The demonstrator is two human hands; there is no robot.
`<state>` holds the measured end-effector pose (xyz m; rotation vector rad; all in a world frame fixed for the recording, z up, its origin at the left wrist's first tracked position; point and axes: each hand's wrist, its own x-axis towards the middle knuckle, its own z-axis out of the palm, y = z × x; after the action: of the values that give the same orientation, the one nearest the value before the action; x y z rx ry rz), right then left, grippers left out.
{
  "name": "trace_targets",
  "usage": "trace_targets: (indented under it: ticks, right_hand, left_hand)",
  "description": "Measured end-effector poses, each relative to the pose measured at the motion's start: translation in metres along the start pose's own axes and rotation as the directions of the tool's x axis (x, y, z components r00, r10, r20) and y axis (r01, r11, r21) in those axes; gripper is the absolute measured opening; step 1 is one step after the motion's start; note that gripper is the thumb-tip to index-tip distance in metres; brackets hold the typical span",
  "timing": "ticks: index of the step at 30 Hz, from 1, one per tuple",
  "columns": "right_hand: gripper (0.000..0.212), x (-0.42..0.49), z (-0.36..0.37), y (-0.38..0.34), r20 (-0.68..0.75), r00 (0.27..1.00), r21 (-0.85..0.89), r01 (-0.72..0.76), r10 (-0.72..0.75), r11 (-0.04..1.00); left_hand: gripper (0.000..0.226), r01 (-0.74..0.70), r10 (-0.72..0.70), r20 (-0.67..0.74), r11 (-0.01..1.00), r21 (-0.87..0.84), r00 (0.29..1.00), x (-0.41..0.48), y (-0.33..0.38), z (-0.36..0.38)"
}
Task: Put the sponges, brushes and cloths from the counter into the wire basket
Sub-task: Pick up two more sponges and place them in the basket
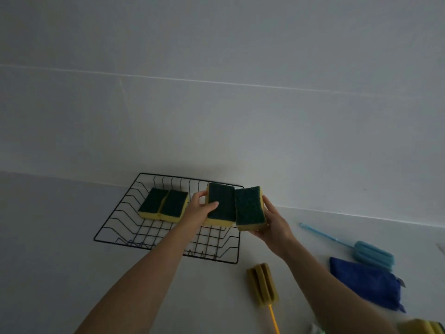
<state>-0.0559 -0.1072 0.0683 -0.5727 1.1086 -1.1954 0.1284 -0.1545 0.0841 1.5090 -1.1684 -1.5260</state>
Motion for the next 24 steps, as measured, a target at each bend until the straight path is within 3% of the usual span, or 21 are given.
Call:
trace_targets:
  ticks: [3, 7, 16, 24]
  right_hand:
    - [0.026, 0.010, 0.041, 0.010, 0.036, 0.999, -0.043, -0.004, 0.005, 0.999]
    - [0.044, 0.038, 0.089, 0.029, 0.080, 0.996, -0.061, -0.028, 0.032, 0.998]
    - [0.050, 0.099, 0.154, 0.068, -0.212, 0.976, -0.267, -0.109, 0.052, 0.957]
    - [0.041, 0.132, 0.180, 0.087, -0.257, 0.964, -0.358, -0.159, 0.067, 0.920]
  left_hand:
    - [0.044, 0.021, -0.021, -0.031, 1.000, 0.014, 0.999, 0.006, 0.000, -0.041]
    - [0.045, 0.045, -0.038, -0.084, 0.995, 0.086, 0.996, 0.023, -0.002, -0.093]
    - [0.042, 0.033, 0.002, -0.147, 0.971, 0.236, 0.989, 0.075, -0.016, -0.172]
    - [0.041, 0.037, 0.004, -0.127, 0.946, 0.321, 0.992, 0.113, -0.029, -0.191]
